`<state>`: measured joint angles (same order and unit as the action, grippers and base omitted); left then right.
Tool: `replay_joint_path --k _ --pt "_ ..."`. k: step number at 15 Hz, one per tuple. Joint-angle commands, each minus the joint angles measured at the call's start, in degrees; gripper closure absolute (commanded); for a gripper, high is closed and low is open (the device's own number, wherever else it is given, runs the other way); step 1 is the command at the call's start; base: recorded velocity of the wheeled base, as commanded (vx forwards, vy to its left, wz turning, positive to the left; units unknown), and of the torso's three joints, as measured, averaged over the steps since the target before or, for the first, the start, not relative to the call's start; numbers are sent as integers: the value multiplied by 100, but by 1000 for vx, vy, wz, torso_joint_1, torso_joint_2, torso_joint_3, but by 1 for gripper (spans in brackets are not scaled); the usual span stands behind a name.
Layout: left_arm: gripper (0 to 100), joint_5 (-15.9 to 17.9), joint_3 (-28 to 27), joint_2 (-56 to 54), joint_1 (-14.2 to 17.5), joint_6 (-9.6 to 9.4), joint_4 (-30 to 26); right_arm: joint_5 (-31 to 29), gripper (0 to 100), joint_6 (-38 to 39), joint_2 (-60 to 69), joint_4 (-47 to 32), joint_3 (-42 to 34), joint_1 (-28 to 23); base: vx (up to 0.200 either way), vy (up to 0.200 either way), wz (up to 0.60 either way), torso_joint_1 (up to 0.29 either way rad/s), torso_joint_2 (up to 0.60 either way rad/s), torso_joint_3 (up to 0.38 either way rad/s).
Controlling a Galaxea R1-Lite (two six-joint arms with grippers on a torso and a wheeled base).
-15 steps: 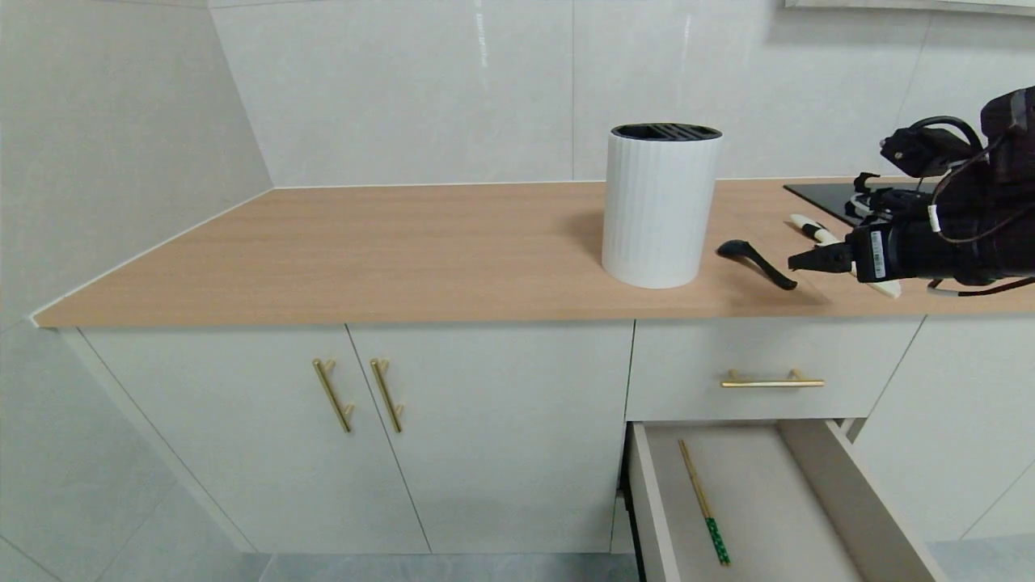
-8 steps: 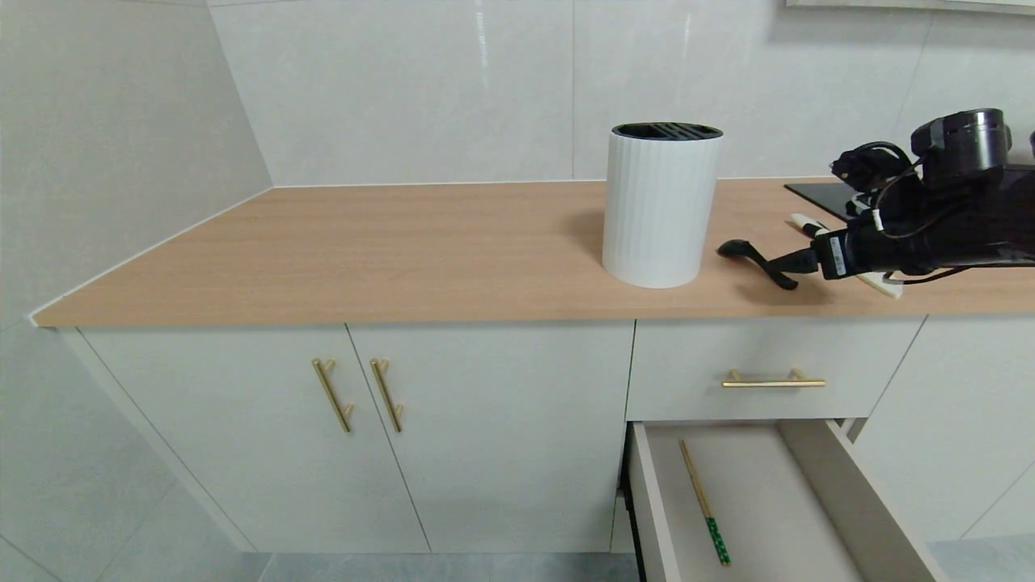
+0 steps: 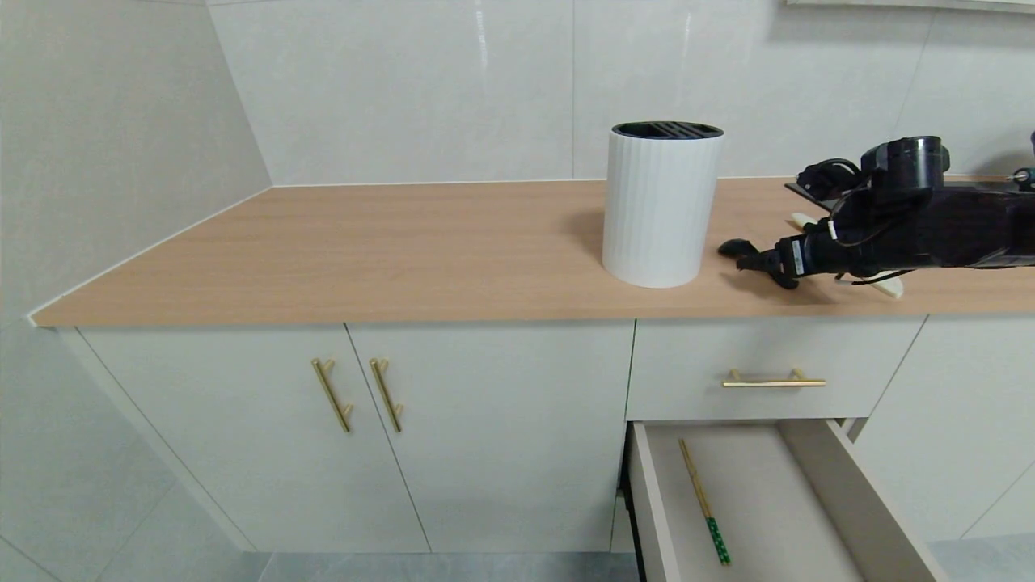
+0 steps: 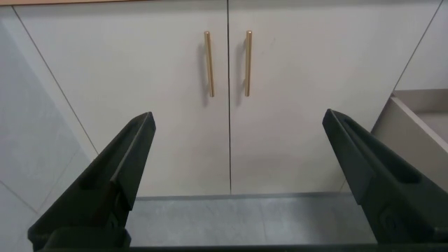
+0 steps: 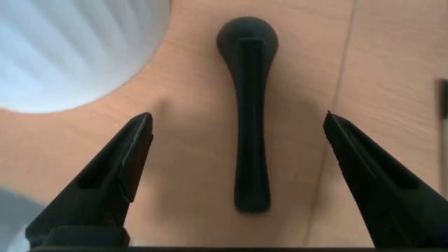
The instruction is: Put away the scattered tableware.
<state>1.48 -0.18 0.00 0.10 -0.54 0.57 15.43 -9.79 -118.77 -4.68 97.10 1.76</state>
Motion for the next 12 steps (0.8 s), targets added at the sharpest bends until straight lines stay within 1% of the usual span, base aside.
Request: replay_joint_path --k 1,5,9,10,12 --pt "0 2 1 0 8 1 4 127 0 38 -225 2 81 0 0 0 0 0 0 0" --pt "0 2 1 0 8 1 4 127 0 188 -375 11 310 -26 0 0 0 0 0 0" --pt "0 2 1 0 8 1 4 127 0 214 -445 11 345 -52 0 0 0 0 0 0" --pt "0 2 1 0 -1 1 4 127 100 214 -515 11 380 -52 0 0 0 0 0 0" --pt "0 2 1 0 8 1 4 135 100 205 -586 2 415 -61 0 0 0 0 0 0"
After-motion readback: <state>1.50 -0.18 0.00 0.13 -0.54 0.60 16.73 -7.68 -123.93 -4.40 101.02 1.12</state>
